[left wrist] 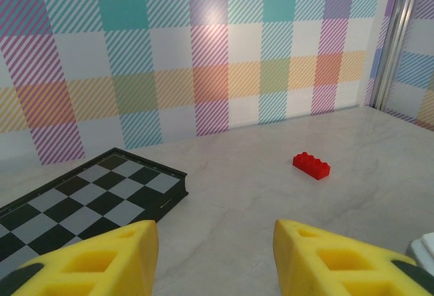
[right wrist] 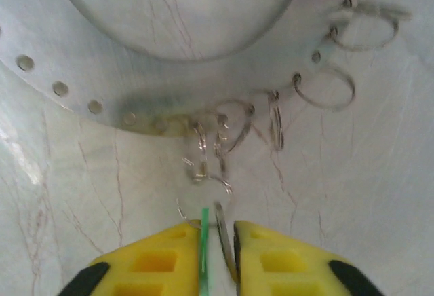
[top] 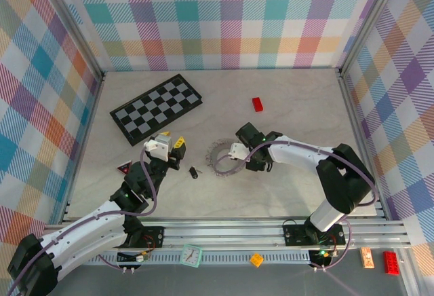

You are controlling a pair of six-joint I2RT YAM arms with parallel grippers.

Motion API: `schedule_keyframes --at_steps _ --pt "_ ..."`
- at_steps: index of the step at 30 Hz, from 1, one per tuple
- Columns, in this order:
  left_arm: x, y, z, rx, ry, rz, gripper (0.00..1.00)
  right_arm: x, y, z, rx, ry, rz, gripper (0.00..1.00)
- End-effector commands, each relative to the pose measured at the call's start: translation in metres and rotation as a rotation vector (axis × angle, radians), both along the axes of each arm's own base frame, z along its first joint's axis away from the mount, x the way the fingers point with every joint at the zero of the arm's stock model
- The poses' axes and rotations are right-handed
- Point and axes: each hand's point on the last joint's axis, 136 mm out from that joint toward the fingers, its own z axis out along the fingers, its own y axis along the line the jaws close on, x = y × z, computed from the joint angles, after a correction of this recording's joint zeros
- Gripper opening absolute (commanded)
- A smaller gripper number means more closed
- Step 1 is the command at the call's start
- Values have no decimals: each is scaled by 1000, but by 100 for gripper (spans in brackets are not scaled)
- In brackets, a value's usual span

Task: Put the keys on the keyring

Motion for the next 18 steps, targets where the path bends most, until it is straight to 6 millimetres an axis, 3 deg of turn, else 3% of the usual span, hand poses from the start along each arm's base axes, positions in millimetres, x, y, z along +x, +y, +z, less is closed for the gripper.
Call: schedule_keyframes --at_steps 1,5,12,18 --pt "2 5 0 -17 8 22 47 0 -9 7 -50 -11 -4 34" --pt "2 4 -2 -12 18 20 48 3 -1 30 77 -40 -59 39" --pt "3 3 -7 -19 41 13 50 13 19 81 470 -70 -286 45" --pt "5 -4 -17 -20 94 -12 53 12 32 80 670 46 -570 42"
